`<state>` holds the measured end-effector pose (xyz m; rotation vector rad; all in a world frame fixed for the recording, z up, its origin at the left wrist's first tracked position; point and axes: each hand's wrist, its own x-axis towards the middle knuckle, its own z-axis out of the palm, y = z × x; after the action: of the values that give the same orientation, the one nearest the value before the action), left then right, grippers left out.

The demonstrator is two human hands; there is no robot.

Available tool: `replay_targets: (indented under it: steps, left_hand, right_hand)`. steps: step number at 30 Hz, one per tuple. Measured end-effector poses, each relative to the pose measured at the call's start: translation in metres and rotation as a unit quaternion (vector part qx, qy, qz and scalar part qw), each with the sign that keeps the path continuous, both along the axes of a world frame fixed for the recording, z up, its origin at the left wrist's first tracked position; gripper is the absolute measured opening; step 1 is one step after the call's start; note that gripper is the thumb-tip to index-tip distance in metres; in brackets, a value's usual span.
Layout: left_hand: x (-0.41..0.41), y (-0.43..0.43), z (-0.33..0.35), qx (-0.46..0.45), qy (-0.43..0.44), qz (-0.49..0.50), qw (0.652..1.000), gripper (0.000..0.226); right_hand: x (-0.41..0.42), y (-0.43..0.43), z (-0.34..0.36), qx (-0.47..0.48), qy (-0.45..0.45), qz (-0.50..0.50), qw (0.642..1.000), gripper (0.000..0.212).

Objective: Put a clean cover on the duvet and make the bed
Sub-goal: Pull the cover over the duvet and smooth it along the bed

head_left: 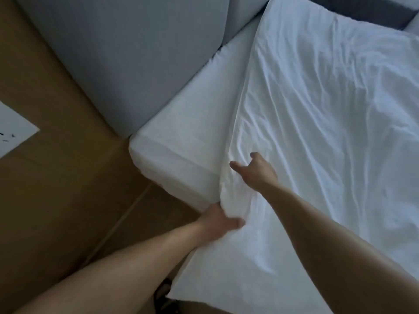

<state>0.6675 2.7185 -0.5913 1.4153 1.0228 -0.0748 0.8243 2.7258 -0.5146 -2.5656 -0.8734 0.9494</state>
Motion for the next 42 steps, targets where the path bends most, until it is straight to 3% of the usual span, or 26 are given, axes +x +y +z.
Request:
replay_targets:
  steps: [4,10,12,14,16,20,23,27,31,33,35,37,38,42]
  left_hand:
    - [-0.008,0.035,0.036,0.0,-0.023,-0.097,0.995,0.051]
    - [0.005,0.064,0.063,0.053,0.011,-0.277,0.959,0.049]
    - [0.014,0.078,0.072,0.029,0.021,-0.306,0.952,0.045]
    - [0.021,0.099,0.086,-0.002,0.027,-0.328,0.944,0.038]
    - [0.025,0.127,0.102,-0.043,0.018,-0.316,0.948,0.035]
    - [0.004,0.214,0.138,-0.111,0.051,-0.225,0.967,0.036]
    - [-0.026,0.276,0.174,-0.091,0.069,-0.149,0.982,0.05]
    - [-0.053,0.308,0.197,0.032,0.096,-0.015,0.995,0.029]
    - [-0.085,0.314,0.163,0.085,0.167,0.044,0.981,0.011]
    - [-0.097,0.314,0.126,0.118,0.217,0.066,0.967,0.014]
    - [-0.107,0.306,0.09,0.146,0.257,0.06,0.954,0.015]
    - [-0.114,0.3,0.054,0.148,0.288,0.067,0.944,0.046]
    - [-0.116,0.298,0.041,0.139,0.298,0.082,0.941,0.051]
    - [-0.123,0.297,0.008,0.151,0.331,0.102,0.926,0.041]
  right_hand:
    - [-0.007,0.04,-0.012,-0.057,0.048,-0.048,0.996,0.081]
    - [0.036,0.086,-0.031,-0.094,0.022,-0.116,0.989,0.116]
    - [0.057,0.099,-0.032,-0.083,0.044,-0.122,0.988,0.104]
    - [0.075,0.106,-0.029,-0.038,0.066,-0.146,0.986,0.067]
    - [0.087,0.113,-0.017,0.047,0.106,-0.198,0.973,0.038]
    - [0.083,0.151,0.04,0.265,0.258,-0.273,0.888,0.035]
    - [0.058,0.199,0.088,0.372,0.334,-0.263,0.825,0.037]
    - [0.02,0.26,0.119,0.426,0.343,-0.249,0.799,0.038]
    - [-0.023,0.299,0.103,0.406,0.366,-0.211,0.81,0.031]
    - [-0.037,0.316,0.074,0.381,0.32,-0.161,0.852,0.035]
    - [-0.045,0.327,0.035,0.328,0.256,-0.111,0.903,0.054]
    - [-0.045,0.331,-0.005,0.26,0.212,-0.089,0.938,0.072]
    - [-0.044,0.33,-0.021,0.22,0.195,-0.087,0.952,0.078]
    - [-0.051,0.326,-0.057,0.124,0.202,-0.048,0.97,0.107]
